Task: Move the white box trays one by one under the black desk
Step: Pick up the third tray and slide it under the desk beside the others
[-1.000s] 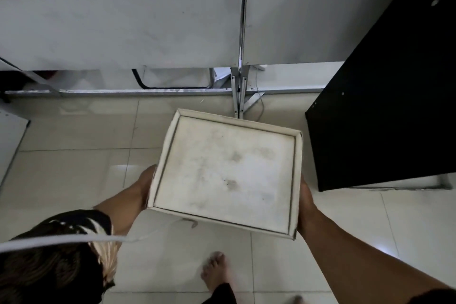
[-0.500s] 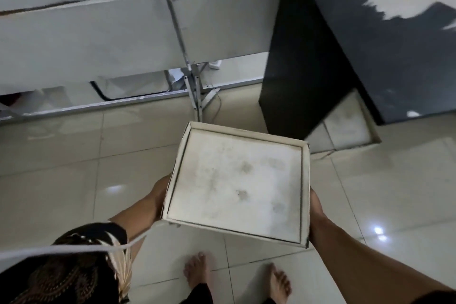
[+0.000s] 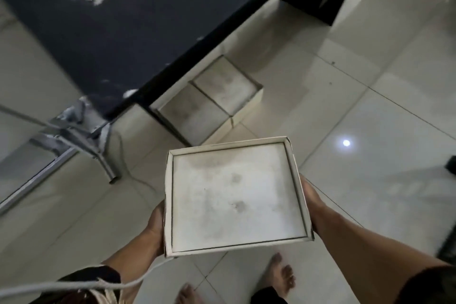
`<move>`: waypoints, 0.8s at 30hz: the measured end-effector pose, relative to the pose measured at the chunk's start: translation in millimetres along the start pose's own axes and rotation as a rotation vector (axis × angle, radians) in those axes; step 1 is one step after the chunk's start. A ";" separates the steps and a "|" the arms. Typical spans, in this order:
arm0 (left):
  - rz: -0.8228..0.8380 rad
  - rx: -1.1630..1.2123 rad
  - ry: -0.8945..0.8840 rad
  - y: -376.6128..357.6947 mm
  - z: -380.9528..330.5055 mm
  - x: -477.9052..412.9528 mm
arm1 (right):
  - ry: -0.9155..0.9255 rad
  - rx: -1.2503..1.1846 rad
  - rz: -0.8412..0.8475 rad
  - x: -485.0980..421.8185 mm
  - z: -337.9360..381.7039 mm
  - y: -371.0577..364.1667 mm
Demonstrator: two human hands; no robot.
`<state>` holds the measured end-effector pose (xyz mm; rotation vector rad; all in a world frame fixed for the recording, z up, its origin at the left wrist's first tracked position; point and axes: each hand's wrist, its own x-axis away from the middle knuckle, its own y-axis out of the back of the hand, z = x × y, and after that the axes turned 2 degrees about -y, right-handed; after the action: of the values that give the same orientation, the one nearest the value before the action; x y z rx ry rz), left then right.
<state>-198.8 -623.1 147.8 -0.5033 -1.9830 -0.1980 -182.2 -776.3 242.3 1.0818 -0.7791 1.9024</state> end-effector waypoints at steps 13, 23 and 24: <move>0.078 0.107 0.111 -53.6 -250.5 -44.5 | 0.031 -0.125 -0.083 -94.2 140.0 158.6; 0.072 0.107 0.020 -166.1 -304.4 -190.7 | 0.080 -0.096 -0.122 -232.5 251.8 202.8; 0.082 0.102 0.013 -175.8 -306.3 -205.0 | 0.086 -0.094 -0.123 -248.5 258.7 207.3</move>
<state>53.7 -942.6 118.4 -0.5154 -1.9444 -0.0486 -178.8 -1169.6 111.8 0.9616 -0.7293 1.7789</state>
